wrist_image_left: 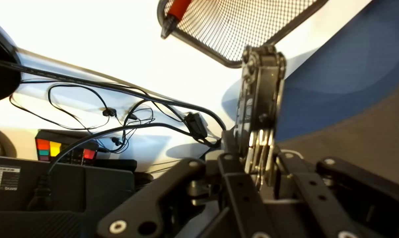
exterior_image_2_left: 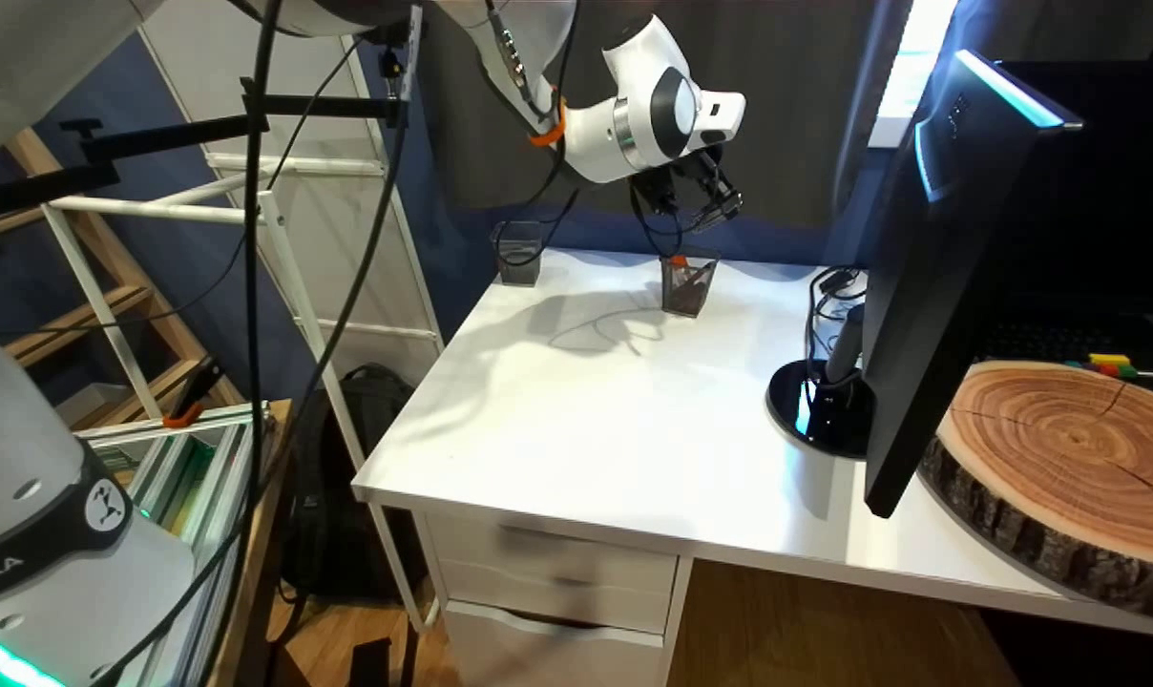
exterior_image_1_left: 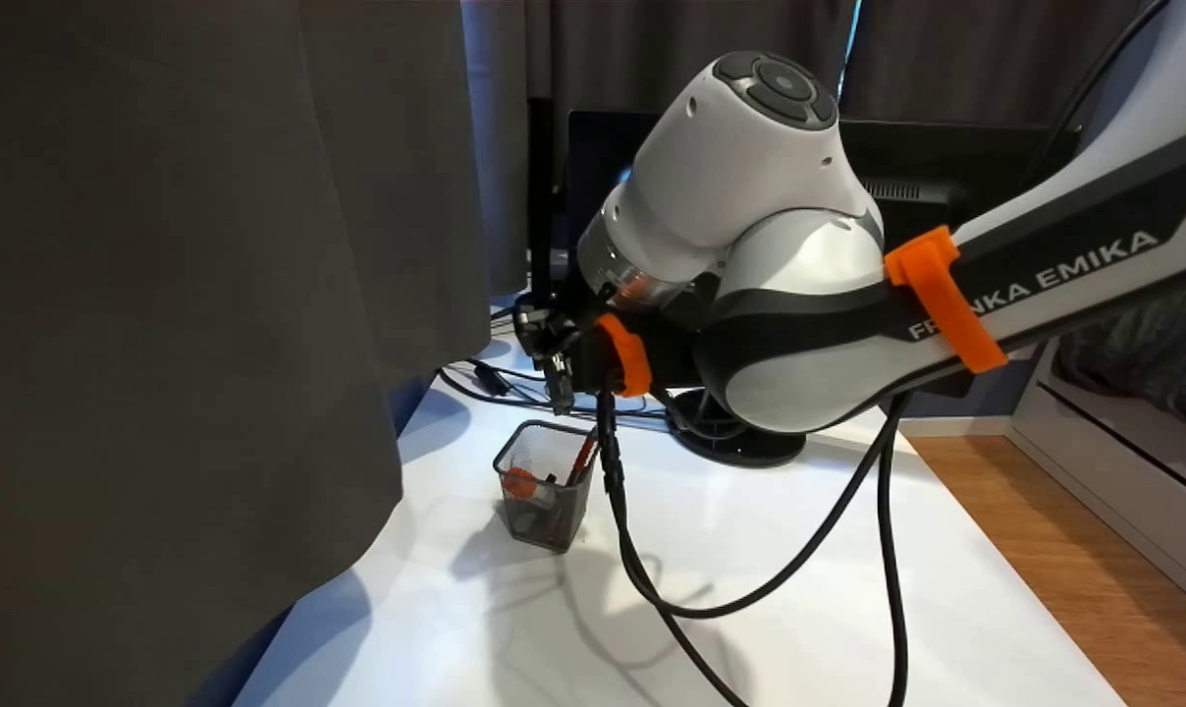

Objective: Put the metal in the right bin

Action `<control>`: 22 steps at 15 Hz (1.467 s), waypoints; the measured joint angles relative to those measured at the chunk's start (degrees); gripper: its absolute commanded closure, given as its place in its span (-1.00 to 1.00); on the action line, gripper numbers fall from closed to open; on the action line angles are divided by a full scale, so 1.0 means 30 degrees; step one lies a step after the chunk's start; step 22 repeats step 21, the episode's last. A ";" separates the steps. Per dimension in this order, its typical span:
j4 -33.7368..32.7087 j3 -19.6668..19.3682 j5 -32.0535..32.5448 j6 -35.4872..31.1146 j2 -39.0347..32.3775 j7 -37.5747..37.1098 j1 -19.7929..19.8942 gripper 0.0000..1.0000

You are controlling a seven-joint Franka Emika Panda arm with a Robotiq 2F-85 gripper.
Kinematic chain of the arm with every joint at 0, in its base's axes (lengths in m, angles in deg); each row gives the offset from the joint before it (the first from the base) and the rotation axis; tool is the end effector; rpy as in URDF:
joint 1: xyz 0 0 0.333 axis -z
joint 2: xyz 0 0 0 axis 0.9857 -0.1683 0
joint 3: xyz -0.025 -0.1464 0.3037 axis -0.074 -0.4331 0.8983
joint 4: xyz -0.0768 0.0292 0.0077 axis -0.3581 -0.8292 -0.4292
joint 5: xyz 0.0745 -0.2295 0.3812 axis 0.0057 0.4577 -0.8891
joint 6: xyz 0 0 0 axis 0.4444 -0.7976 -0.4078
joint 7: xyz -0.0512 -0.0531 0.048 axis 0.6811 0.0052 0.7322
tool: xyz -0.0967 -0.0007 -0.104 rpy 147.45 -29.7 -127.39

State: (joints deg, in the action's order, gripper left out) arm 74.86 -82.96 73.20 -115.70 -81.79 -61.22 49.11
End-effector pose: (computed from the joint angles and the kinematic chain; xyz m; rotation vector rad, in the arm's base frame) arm 0.7760 0.4297 0.2003 -2.7727 0.0493 -1.0276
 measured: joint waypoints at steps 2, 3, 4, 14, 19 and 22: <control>0.0126 0.0565 0.0001 0.0566 -0.0009 0.1000 0.0368 0.90; 0.0212 0.0912 0.0001 0.0752 -0.0025 0.1492 0.0604 0.90; 0.0293 0.1424 -0.0014 0.0830 -0.0079 0.2068 0.0937 0.90; -0.0772 0.4663 -0.6578 0.2273 -0.1632 1.1376 0.2534 -0.75; -0.0399 0.4100 -0.6640 0.0220 -0.0671 1.1226 0.3024 -1.00; 0.0705 0.3214 -0.6636 -0.2379 0.0353 1.0677 0.3101 -1.00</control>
